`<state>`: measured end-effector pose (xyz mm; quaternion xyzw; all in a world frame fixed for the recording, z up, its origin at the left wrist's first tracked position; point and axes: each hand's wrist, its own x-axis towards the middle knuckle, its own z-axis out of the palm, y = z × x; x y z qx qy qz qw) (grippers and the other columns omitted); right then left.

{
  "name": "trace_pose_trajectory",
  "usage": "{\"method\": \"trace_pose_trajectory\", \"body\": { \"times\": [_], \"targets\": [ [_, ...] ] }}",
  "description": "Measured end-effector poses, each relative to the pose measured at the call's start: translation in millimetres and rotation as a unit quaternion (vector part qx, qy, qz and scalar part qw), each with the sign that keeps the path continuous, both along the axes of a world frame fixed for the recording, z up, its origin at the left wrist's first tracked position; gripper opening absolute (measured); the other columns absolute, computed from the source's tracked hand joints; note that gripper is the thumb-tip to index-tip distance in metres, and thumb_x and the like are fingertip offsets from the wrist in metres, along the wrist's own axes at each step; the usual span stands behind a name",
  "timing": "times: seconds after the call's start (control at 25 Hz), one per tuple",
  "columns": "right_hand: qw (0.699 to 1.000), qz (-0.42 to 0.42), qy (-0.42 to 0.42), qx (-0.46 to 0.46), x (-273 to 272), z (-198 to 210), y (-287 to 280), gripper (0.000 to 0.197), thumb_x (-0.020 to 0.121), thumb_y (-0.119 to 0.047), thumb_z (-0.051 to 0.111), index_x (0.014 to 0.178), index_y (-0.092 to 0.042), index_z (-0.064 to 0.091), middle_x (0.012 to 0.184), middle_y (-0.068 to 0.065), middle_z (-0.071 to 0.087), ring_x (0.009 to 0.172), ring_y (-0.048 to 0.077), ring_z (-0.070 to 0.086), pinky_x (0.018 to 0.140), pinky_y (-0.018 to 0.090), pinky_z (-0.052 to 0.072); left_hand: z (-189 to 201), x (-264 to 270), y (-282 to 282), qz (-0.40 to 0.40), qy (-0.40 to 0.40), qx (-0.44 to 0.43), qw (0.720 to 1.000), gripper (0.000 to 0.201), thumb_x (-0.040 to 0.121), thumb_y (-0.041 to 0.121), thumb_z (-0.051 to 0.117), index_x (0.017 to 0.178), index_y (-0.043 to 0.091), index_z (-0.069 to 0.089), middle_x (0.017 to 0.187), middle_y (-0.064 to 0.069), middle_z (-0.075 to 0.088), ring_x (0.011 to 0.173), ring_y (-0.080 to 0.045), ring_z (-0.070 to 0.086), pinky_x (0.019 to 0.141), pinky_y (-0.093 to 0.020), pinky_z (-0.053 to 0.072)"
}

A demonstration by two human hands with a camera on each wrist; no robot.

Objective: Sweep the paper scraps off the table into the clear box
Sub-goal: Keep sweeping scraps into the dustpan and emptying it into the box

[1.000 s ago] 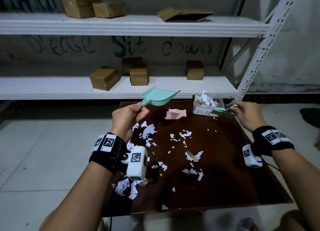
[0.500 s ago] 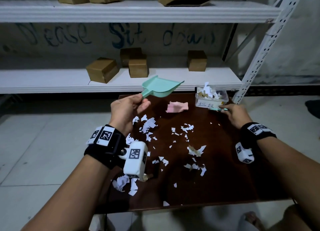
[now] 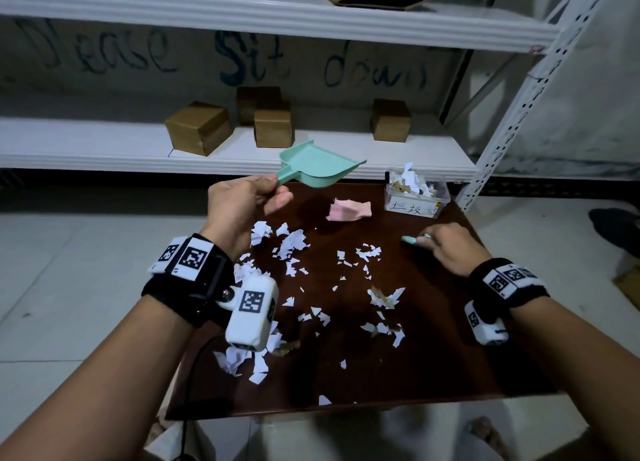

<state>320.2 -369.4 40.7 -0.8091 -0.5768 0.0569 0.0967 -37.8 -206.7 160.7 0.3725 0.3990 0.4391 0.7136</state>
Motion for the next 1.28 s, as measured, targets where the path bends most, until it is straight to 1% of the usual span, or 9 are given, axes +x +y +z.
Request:
{"method": "trace_pose_trajectory", "body": {
  "times": [0.24, 0.4, 0.52, 0.6, 0.68, 0.92, 1.04, 1.12, 1.28],
  "targets": [
    [0.998, 0.009, -0.006, 0.063, -40.5, 18.8, -12.6, 0.031, 0.104, -0.038, 0.051, 0.089, -0.018, 0.068, 0.083, 0.001, 0.071, 0.076, 0.020, 0.066, 0.075, 0.038, 0.054, -2.7, -2.3, -8.4, -0.007, 0.008, 0.004, 1.000, 0.009, 0.089, -0.005, 0.067, 0.095, -0.011, 0.070, 0.082, -0.023, 0.071, 0.072, -0.027, 0.073, 0.062, -0.022, 0.060],
    [0.989, -0.052, -0.032, 0.137, -27.5, 31.8, -14.6, 0.035, 0.105, -0.039, 0.049, 0.086, -0.014, 0.064, 0.078, 0.007, 0.066, 0.069, 0.024, 0.060, 0.069, 0.038, 0.052, -3.8, -3.2, -5.9, -0.017, 0.017, 0.011, 1.000, 0.009, 0.088, -0.006, 0.067, 0.095, -0.012, 0.069, 0.082, -0.023, 0.071, 0.074, -0.028, 0.073, 0.063, -0.022, 0.060],
    [0.990, -0.075, -0.078, 0.085, -21.0, 22.9, -10.7, 0.038, 0.105, -0.041, 0.046, 0.079, -0.015, 0.055, 0.078, 0.012, 0.064, 0.073, 0.034, 0.063, 0.068, 0.041, 0.054, -4.0, -4.1, -2.3, -0.020, 0.029, 0.018, 0.999, 0.006, 0.088, -0.006, 0.067, 0.092, -0.010, 0.069, 0.080, -0.022, 0.070, 0.071, -0.027, 0.073, 0.066, -0.026, 0.062],
    [0.994, -0.079, -0.065, 0.043, -26.6, 12.8, -3.6, 0.040, 0.105, -0.042, 0.046, 0.071, -0.022, 0.048, 0.076, 0.011, 0.062, 0.075, 0.036, 0.065, 0.068, 0.040, 0.053, -3.5, -5.0, 0.2, -0.018, 0.032, 0.019, 0.999, 0.002, 0.088, -0.007, 0.067, 0.088, -0.009, 0.069, 0.077, -0.021, 0.070, 0.070, -0.026, 0.073, 0.069, -0.028, 0.063],
    [0.995, -0.079, -0.032, 0.054, -36.6, 7.4, 6.4, 0.045, 0.104, -0.038, 0.049, 0.063, -0.022, 0.042, 0.068, 0.007, 0.057, 0.072, 0.035, 0.064, 0.066, 0.036, 0.047, -3.6, -6.0, 2.5, -0.017, 0.033, 0.020, 0.999, 0.003, 0.088, -0.008, 0.066, 0.088, -0.009, 0.068, 0.076, -0.020, 0.070, 0.070, -0.026, 0.072, 0.068, -0.029, 0.063],
    [0.992, -0.035, 0.044, 0.109, -90.8, 9.6, 35.5, 0.045, 0.103, -0.031, 0.052, 0.060, -0.016, 0.050, 0.055, 0.000, 0.058, 0.058, 0.023, 0.059, 0.064, 0.033, 0.047, 2.0, -14.7, 12.6, -0.015, 0.025, 0.013, 0.999, 0.007, 0.089, -0.008, 0.065, 0.093, -0.012, 0.068, 0.073, -0.018, 0.071, 0.071, -0.024, 0.073, 0.073, -0.030, 0.063],
    [0.990, -0.003, 0.077, 0.120, -115.7, 6.7, 49.5, 0.043, 0.102, -0.033, 0.051, 0.065, -0.012, 0.057, 0.061, 0.007, 0.065, 0.061, 0.027, 0.068, 0.068, 0.040, 0.057, 4.5, -18.4, 13.7, -0.012, 0.027, 0.016, 0.999, 0.006, 0.090, -0.008, 0.064, 0.092, -0.010, 0.068, 0.072, -0.017, 0.072, 0.071, -0.023, 0.073, 0.075, -0.031, 0.063],
    [0.992, 0.000, 0.070, 0.109, -124.4, 9.3, 56.7, 0.042, 0.103, -0.033, 0.049, 0.064, -0.016, 0.053, 0.065, 0.009, 0.066, 0.062, 0.028, 0.071, 0.069, 0.044, 0.060, 4.6, -19.4, 12.0, -0.015, 0.030, 0.019, 0.999, 0.005, 0.090, -0.008, 0.064, 0.091, -0.011, 0.068, 0.074, -0.018, 0.071, 0.070, -0.023, 0.073, 0.071, -0.029, 0.063],
    [0.985, -0.046, 0.050, 0.156, -118.1, 40.5, 60.1, 0.040, 0.105, -0.031, 0.049, 0.068, -0.017, 0.055, 0.065, 0.010, 0.065, 0.064, 0.027, 0.070, 0.068, 0.040, 0.059, 6.3, -21.9, 13.6, -0.017, 0.028, 0.019, 0.999, 0.009, 0.090, -0.008, 0.064, 0.096, -0.012, 0.068, 0.076, -0.018, 0.071, 0.071, -0.023, 0.073, 0.070, -0.028, 0.063]
  ]
}}
